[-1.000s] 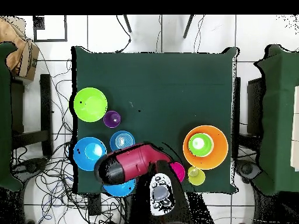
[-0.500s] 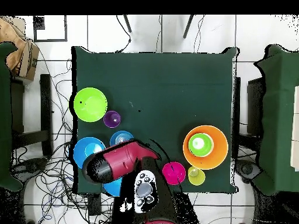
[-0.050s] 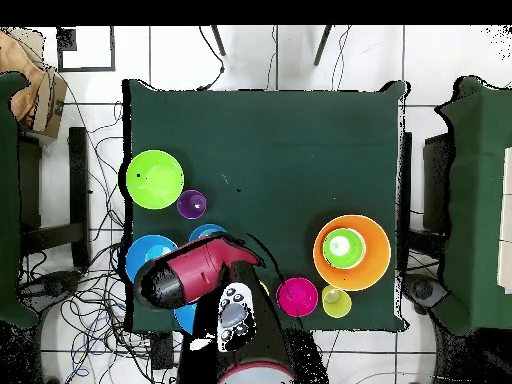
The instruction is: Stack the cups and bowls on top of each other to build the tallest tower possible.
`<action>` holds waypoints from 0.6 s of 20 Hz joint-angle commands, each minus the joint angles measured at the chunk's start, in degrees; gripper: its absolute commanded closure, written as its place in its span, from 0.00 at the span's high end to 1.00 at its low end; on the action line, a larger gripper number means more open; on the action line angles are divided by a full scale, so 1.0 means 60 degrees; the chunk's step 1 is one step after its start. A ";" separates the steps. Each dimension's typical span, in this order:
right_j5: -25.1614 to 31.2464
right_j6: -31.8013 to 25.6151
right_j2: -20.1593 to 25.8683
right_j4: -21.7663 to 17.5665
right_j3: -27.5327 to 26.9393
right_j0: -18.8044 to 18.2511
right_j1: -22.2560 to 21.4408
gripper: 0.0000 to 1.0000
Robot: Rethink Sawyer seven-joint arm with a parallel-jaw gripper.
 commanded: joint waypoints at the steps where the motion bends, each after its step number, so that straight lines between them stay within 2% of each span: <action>1: -0.1097 0.0474 -0.0309 -0.0985 -0.0566 -0.0180 0.1652 1.00; 3: -0.1518 0.0361 -0.0500 -0.1313 -0.0583 -0.0348 0.1927 1.00; 7: -0.1779 0.0057 -0.0714 -0.1840 -0.0612 -0.0578 0.2115 1.00; 12: -0.2007 0.0051 -0.0722 -0.2018 -0.0516 -0.0728 0.2148 1.00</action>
